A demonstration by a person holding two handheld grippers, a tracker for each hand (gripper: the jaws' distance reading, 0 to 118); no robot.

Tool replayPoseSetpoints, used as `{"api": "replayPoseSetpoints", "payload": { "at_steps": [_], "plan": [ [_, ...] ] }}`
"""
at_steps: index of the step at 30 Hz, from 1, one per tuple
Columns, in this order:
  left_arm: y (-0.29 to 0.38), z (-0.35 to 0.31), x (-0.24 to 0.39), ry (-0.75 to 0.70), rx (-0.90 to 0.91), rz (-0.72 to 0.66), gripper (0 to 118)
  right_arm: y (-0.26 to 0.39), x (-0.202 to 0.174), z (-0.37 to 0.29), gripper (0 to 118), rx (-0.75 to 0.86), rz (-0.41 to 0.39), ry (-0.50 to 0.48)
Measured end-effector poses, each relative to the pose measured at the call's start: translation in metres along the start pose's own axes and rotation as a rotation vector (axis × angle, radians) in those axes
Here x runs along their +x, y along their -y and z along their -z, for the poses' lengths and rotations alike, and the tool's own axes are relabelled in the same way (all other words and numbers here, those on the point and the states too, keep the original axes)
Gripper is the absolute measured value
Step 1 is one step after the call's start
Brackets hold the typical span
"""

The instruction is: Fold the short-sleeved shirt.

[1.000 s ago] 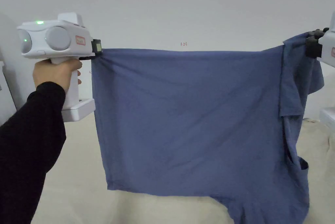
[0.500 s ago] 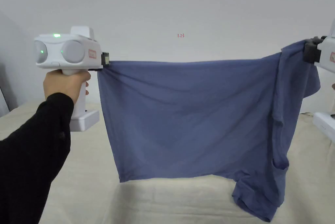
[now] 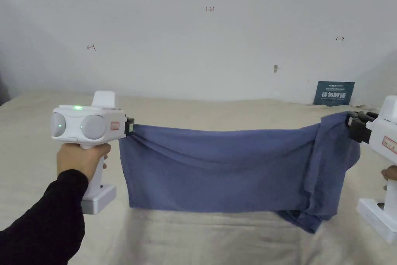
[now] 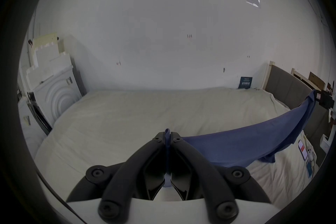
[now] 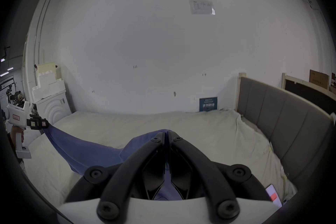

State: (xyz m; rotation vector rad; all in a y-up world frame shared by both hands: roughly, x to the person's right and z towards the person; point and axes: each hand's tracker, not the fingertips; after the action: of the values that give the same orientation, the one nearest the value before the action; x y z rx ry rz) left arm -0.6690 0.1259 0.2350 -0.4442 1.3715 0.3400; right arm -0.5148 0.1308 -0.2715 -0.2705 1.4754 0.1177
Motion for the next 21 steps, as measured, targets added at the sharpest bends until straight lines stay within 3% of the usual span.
{"api": "replayPoseSetpoints", "payload": {
  "at_steps": [7,21],
  "plan": [
    [0.093,-0.021,-0.014,0.020,-0.090,-0.018,1,0.069,-0.007,-0.060,0,-0.073,0.011,-0.042],
    [0.260,-0.134,-0.025,0.029,-0.264,-0.053,1,0.197,-0.018,-0.223,0,-0.221,0.086,-0.057]
  ]
}}
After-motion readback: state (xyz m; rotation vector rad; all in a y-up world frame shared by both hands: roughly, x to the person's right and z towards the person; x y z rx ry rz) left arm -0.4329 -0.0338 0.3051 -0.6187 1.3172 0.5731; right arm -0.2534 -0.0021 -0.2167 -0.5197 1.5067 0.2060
